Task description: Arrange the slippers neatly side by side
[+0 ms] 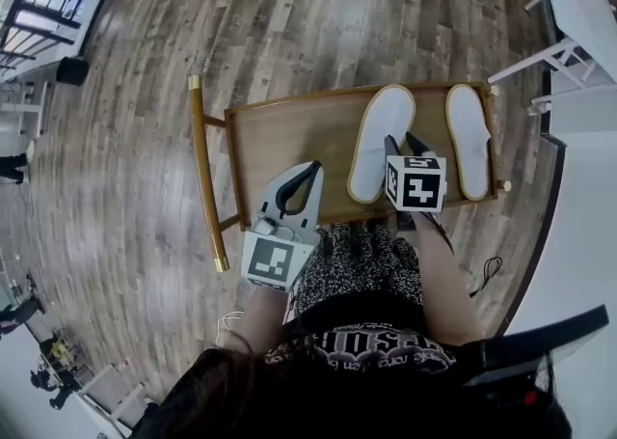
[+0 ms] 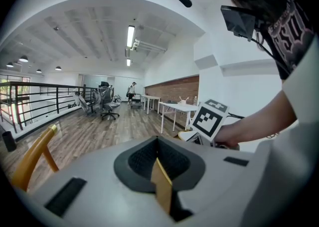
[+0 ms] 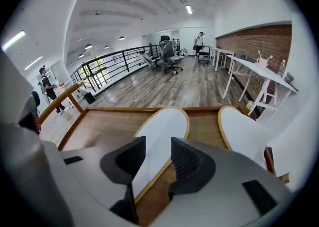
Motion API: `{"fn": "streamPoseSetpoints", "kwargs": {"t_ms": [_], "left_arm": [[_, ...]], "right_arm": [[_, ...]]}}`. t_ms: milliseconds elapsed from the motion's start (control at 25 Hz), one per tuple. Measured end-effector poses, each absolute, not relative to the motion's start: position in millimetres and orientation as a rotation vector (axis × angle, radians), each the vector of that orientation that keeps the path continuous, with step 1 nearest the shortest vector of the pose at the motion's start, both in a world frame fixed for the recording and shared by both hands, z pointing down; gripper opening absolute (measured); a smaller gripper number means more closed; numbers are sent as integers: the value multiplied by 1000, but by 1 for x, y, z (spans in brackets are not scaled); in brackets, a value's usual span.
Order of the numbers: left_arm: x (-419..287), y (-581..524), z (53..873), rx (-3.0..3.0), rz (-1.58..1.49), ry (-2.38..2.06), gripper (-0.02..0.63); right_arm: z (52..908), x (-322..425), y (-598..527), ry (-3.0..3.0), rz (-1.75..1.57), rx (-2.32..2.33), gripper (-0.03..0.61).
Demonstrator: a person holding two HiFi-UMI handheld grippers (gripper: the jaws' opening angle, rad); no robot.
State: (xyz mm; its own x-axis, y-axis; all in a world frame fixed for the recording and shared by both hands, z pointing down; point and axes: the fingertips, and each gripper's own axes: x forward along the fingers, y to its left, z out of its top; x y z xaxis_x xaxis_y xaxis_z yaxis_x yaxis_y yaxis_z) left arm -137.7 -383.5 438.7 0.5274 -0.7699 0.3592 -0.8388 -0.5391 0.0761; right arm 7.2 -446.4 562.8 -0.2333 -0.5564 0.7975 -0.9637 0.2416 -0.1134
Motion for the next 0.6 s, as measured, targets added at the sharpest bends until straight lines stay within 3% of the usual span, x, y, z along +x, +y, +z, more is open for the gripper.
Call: {"fn": "streamPoseSetpoints", "kwargs": {"t_ms": [600], "left_arm": [[-134,-377,440,2538,475,-1340,-12]], "right_arm": [[604,3,-444,-1691,755,1433,140]]}}
